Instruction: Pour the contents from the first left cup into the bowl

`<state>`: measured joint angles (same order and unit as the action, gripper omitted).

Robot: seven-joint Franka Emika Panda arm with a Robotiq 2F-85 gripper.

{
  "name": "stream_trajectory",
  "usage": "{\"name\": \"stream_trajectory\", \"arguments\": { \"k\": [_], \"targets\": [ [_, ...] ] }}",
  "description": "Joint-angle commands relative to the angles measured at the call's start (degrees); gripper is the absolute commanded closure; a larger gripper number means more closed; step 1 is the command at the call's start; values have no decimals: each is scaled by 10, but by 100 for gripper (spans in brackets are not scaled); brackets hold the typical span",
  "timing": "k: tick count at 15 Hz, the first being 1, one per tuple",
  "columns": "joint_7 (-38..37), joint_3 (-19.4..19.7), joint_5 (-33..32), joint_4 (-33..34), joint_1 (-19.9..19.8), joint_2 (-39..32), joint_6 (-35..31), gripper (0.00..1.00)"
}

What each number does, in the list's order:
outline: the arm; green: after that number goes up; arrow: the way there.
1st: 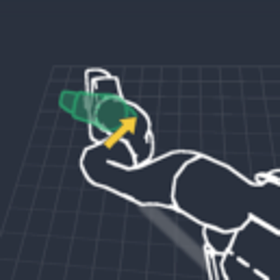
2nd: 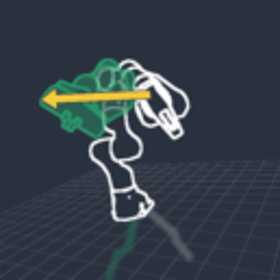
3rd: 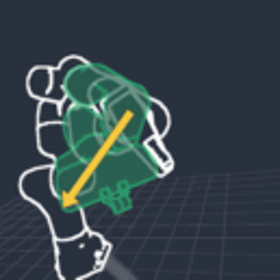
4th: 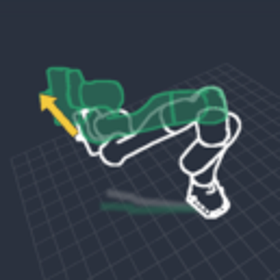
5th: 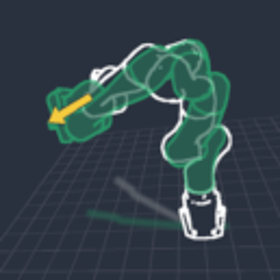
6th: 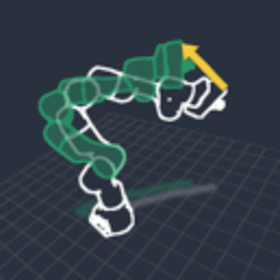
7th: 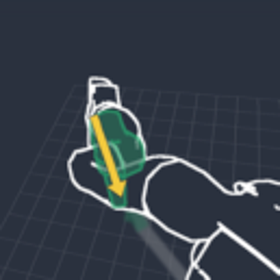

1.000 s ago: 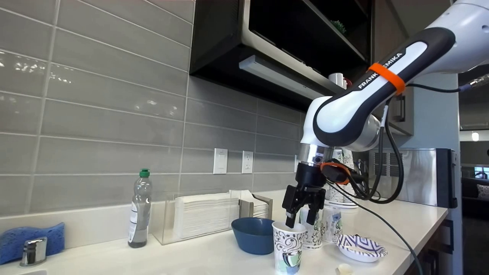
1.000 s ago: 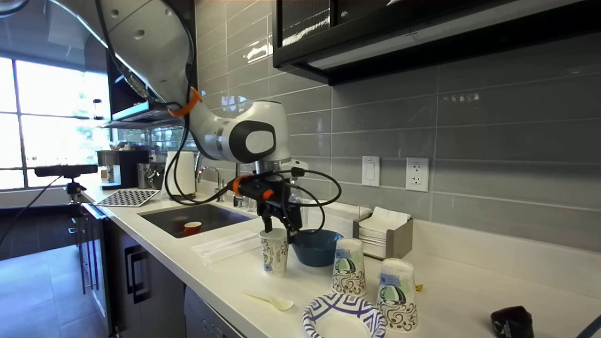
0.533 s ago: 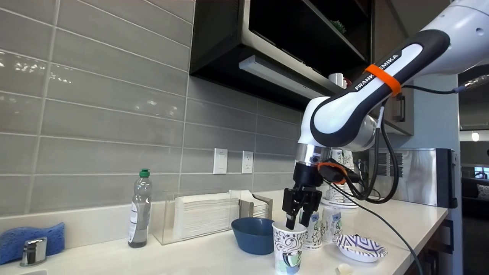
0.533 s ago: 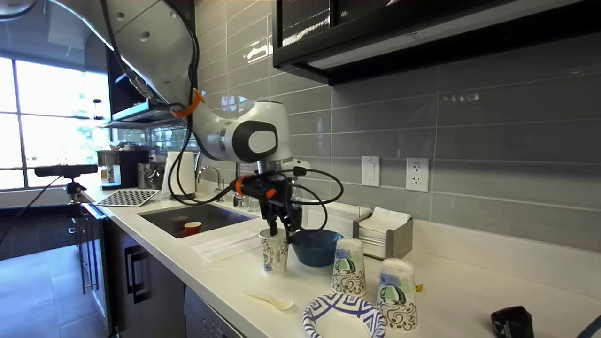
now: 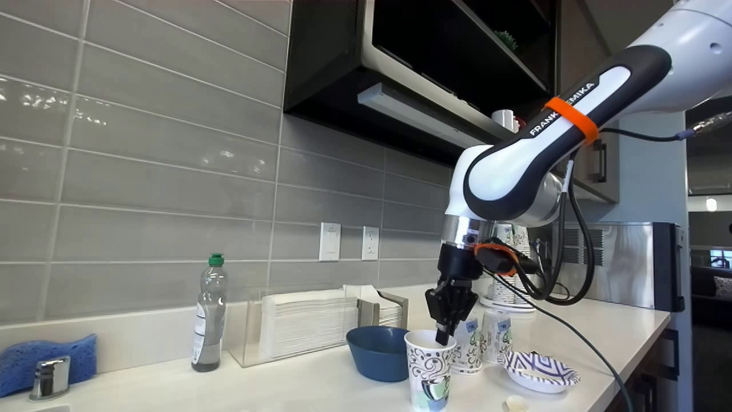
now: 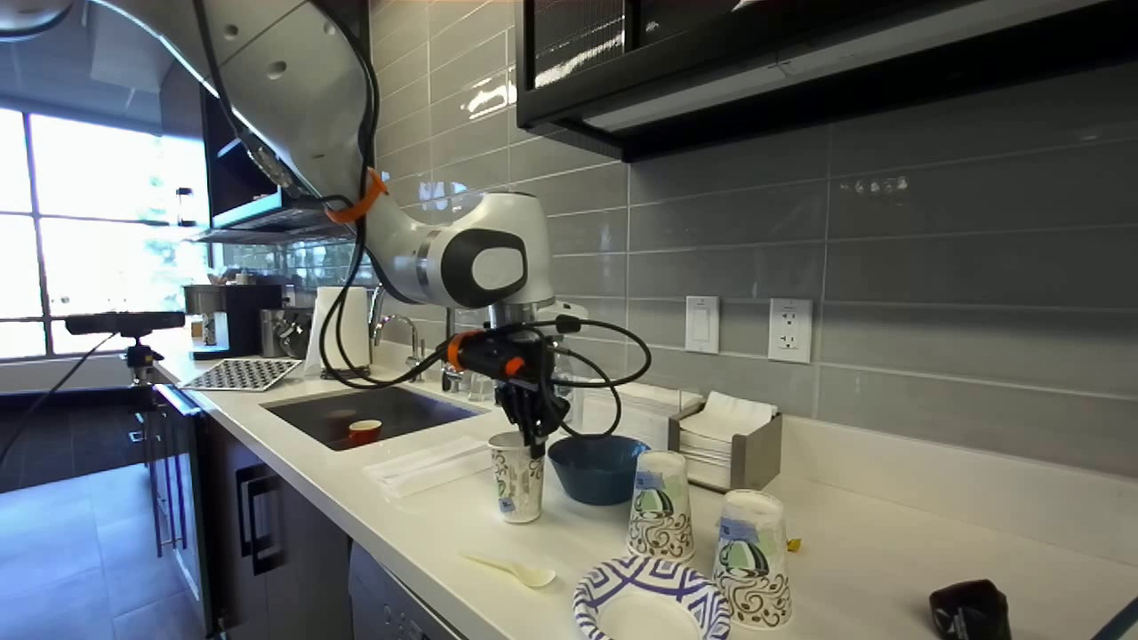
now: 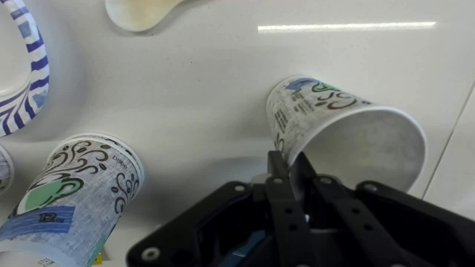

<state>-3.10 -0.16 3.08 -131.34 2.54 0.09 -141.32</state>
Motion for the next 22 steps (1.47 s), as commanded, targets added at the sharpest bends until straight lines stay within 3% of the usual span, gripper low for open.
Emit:
{"name": "stream_trajectory", "arguments": {
  "k": [1,16,17,22],
  "targets": [
    [-2,-4,-12,14,-5,-12,-1,100],
    [-33,-39,-88,-10,10,62,13,99],
    [-12,-35,-62,3,8,33,5,97],
    [-16,-39,-70,-4,8,53,6,97]
  ]
}}
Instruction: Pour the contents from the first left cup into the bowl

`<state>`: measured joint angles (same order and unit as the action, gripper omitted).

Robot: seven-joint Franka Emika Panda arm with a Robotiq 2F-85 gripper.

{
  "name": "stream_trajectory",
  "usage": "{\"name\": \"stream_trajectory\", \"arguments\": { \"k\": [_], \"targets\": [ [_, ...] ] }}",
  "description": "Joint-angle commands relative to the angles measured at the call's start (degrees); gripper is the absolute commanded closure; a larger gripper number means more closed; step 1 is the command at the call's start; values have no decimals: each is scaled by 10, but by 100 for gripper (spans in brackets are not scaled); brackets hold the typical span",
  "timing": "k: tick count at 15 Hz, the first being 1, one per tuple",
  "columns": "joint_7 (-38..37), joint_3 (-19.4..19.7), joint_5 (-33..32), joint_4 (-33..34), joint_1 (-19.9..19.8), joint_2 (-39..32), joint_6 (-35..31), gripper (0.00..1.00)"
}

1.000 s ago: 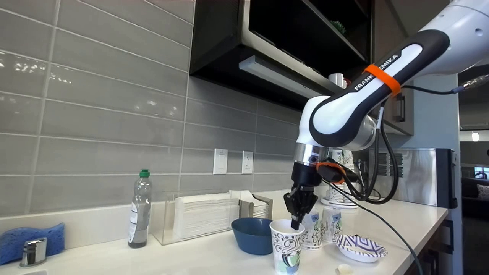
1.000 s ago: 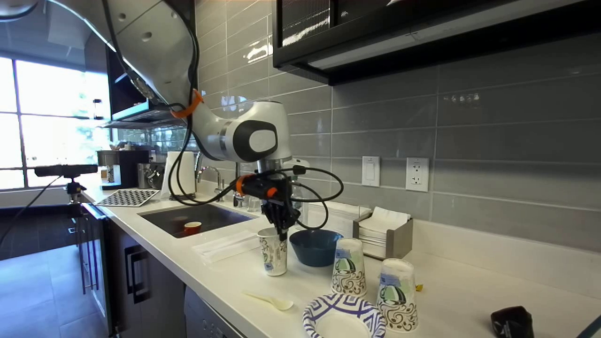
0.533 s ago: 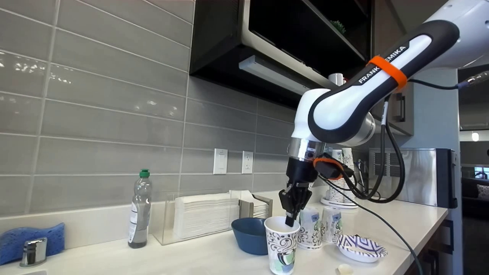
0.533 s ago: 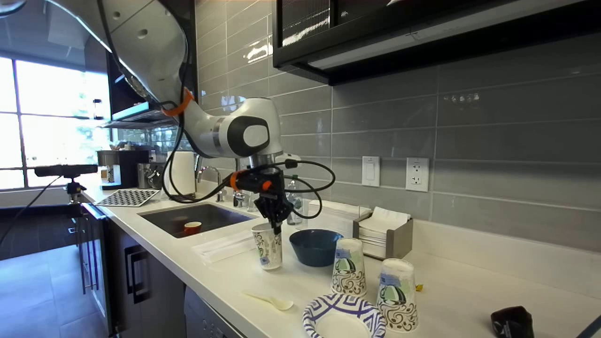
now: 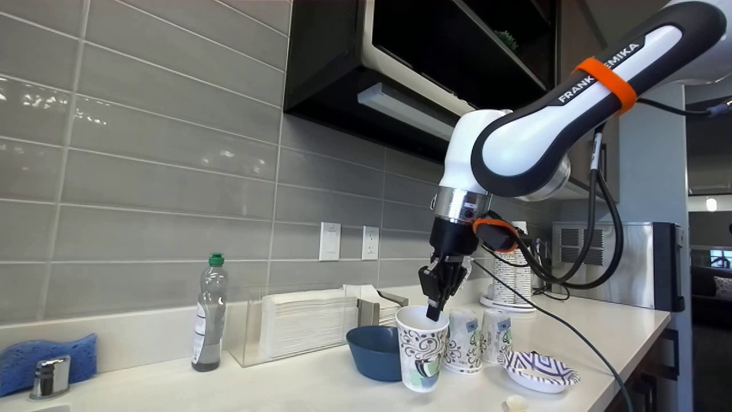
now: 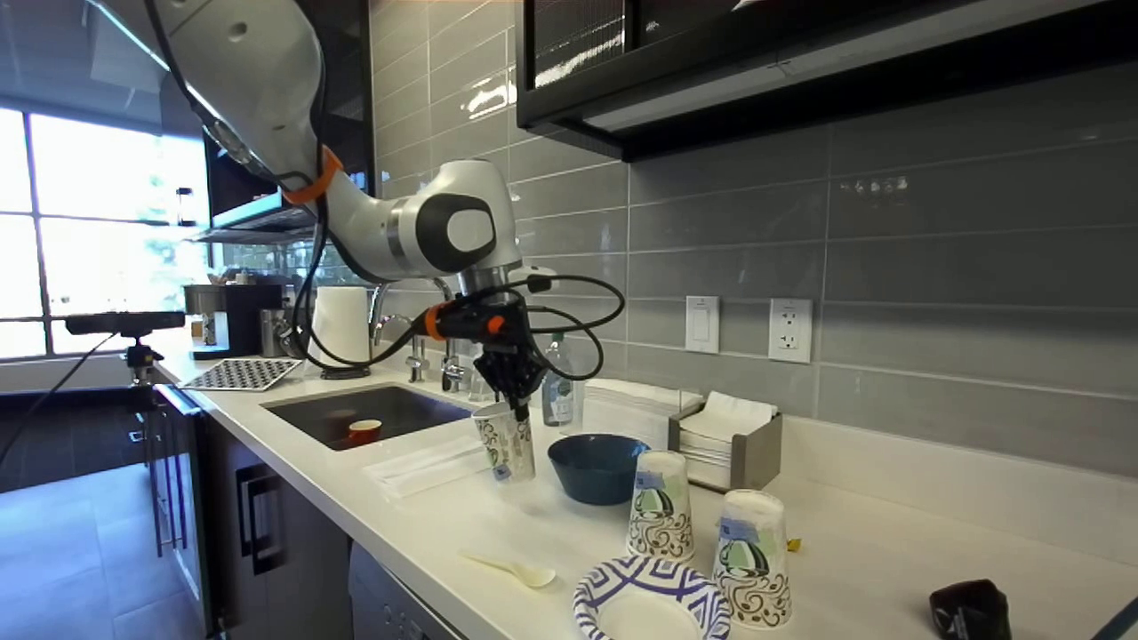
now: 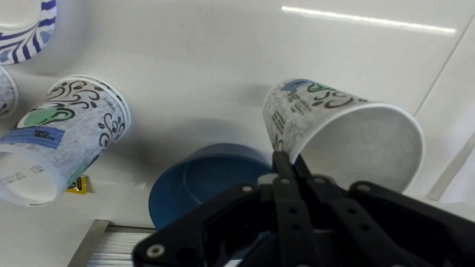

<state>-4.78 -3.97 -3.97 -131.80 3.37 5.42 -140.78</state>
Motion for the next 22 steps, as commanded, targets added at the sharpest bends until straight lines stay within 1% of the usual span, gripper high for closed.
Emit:
{"name": "stream_trajectory", "arguments": {
  "k": [1,3,7,9,11,12,14,16,18,20,21,22],
  "targets": [
    [0,0,0,0,0,0,1,99],
    [0,-1,-3,1,0,11,-4,99],
    [-15,-6,-47,10,-5,41,4,99],
    [-27,-11,-84,18,-10,47,-3,99],
    [-43,-17,-129,32,-16,43,-6,99],
    [-52,-18,-141,40,-18,37,-9,99],
    [-82,-25,-184,61,-23,20,-12,99],
    [-125,-34,-240,82,-28,3,-6,99],
    [-168,-39,-296,104,-28,-17,7,99],
    [-199,-38,-335,123,-21,-37,12,99],
    [-184,-33,-325,126,-14,-45,-2,99],
    [-170,-26,-304,96,-12,-17,-1,97]
  ]
}}
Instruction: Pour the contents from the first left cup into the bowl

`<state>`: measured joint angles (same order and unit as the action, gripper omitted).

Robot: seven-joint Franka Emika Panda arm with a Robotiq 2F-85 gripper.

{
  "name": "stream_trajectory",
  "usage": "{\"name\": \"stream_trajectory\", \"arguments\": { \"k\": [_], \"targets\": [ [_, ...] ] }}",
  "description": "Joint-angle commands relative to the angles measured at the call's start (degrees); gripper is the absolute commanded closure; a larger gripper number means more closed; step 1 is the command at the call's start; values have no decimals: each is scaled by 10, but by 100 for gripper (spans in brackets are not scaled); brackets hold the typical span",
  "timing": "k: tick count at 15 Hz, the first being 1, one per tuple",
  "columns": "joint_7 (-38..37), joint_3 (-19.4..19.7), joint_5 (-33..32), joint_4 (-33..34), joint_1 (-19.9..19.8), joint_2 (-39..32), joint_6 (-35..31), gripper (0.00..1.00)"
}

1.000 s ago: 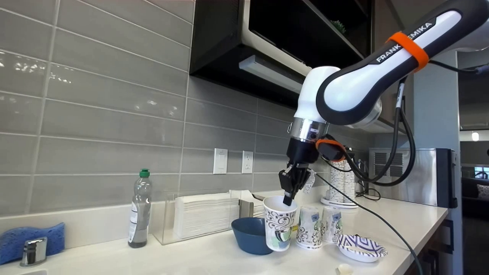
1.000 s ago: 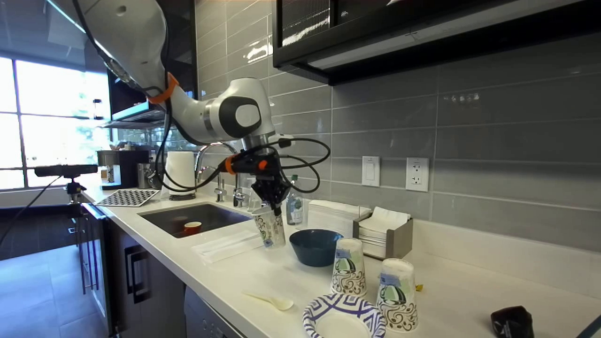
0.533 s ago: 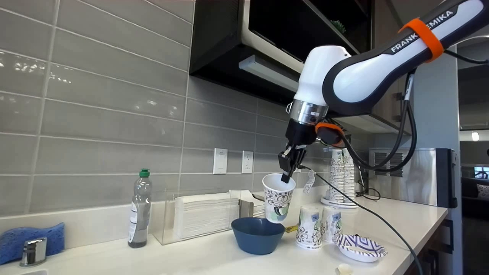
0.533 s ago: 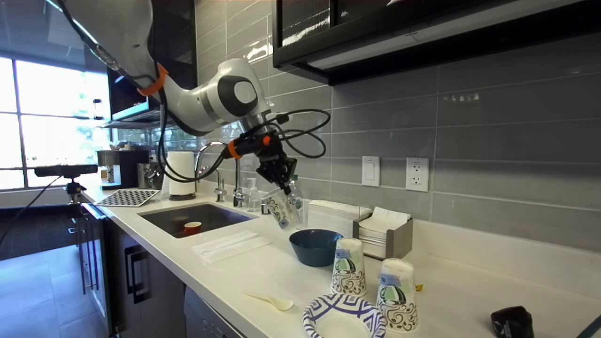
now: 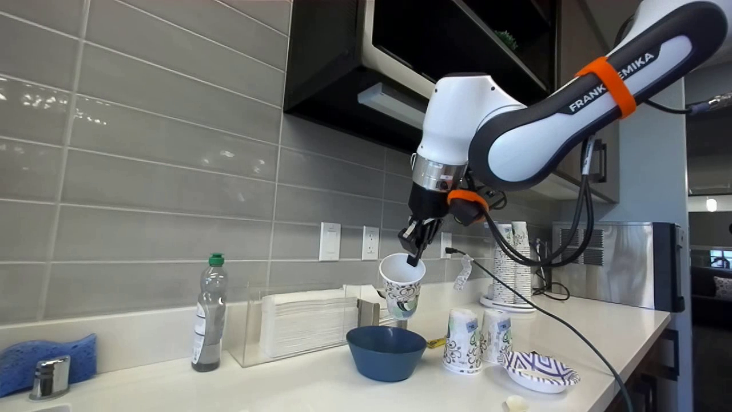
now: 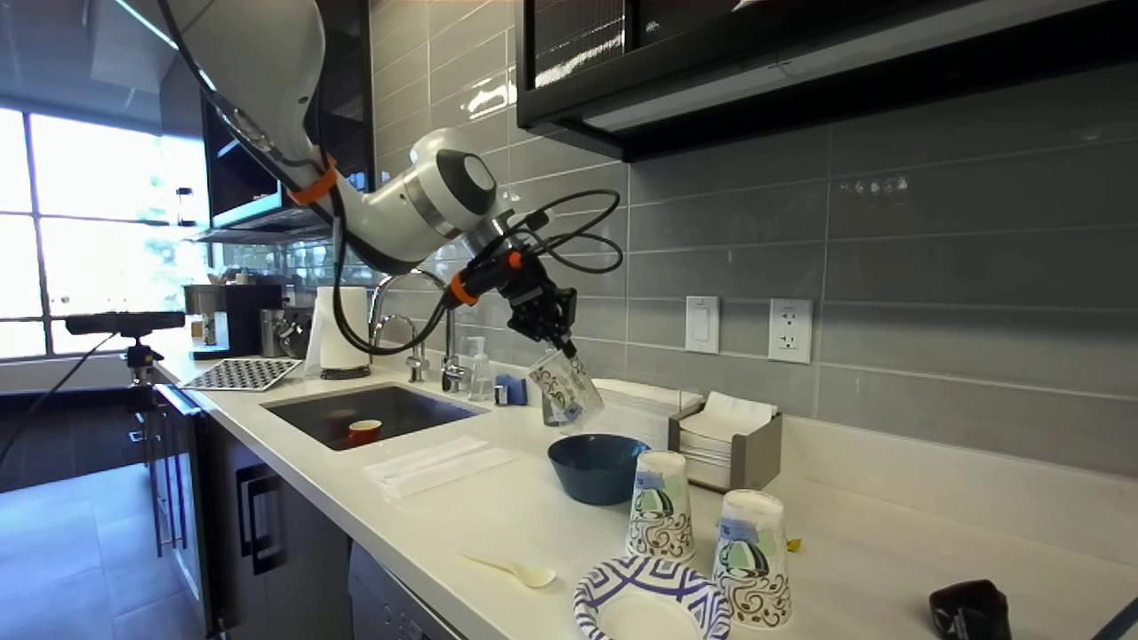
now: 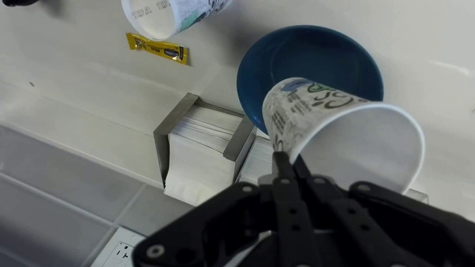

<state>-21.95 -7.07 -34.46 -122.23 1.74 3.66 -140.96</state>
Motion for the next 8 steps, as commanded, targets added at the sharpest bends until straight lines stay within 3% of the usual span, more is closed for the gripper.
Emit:
{"name": "stream_trajectory", "arguments": {
  "k": [1,5,8],
  "targets": [
    [1,6,-1,8,7,-9,1,97],
    [1,7,-2,19,9,-20,0,99],
    [-26,-3,-54,36,18,-30,60,99]
  ]
}}
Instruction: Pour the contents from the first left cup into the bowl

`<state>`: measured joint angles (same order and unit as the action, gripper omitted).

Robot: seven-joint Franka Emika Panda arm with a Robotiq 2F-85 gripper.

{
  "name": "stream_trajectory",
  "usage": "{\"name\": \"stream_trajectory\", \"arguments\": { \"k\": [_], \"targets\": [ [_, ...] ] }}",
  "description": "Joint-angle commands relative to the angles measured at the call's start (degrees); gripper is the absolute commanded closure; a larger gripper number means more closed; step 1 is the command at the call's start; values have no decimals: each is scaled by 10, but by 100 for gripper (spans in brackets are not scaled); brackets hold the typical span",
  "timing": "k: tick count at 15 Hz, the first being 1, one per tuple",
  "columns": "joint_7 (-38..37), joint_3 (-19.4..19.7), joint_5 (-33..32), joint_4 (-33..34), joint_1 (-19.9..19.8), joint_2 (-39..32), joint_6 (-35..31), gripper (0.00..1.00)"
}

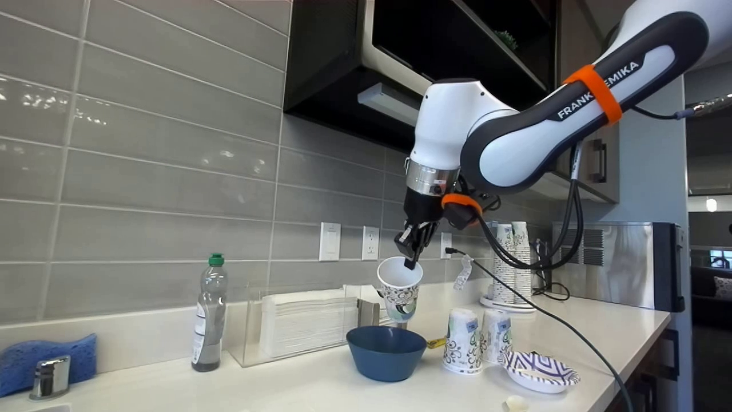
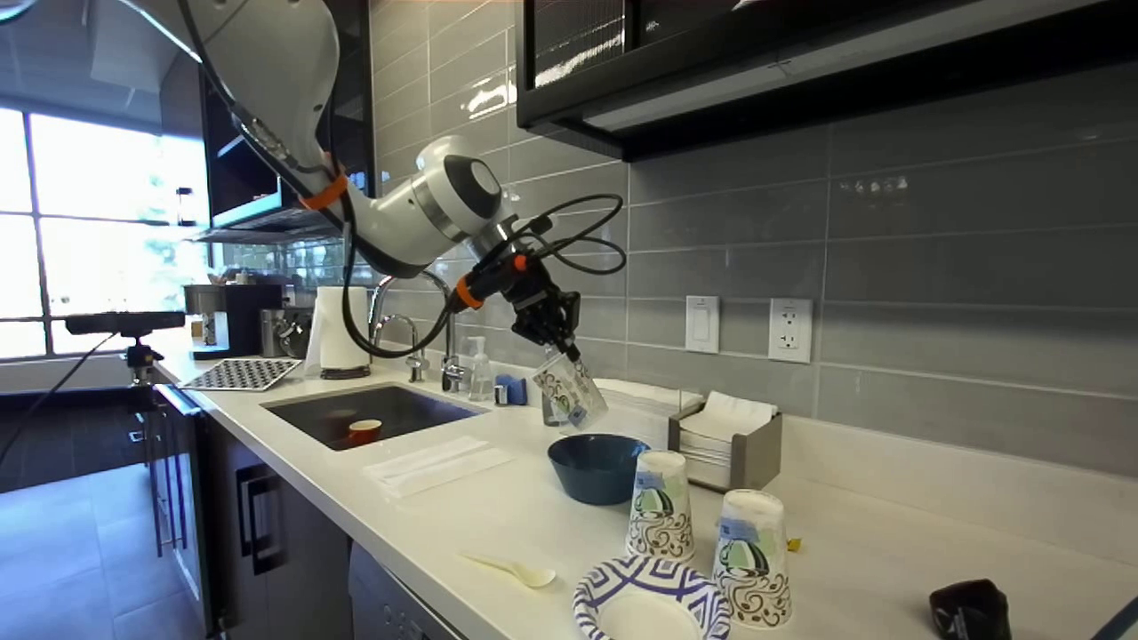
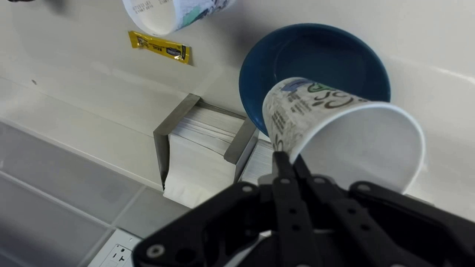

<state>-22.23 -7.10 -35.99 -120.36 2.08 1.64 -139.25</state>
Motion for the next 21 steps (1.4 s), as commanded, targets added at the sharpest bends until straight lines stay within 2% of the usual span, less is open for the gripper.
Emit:
{"name": "stream_trajectory", "arguments": {
  "k": [1,6,15,21],
  "targets": [
    [-35,-7,-58,23,20,-12,66,99],
    [-90,-22,-145,51,46,-31,155,99],
    [-142,-18,-257,122,83,-117,212,99],
    [-162,-14,-324,165,106,-167,273,99]
  ]
}}
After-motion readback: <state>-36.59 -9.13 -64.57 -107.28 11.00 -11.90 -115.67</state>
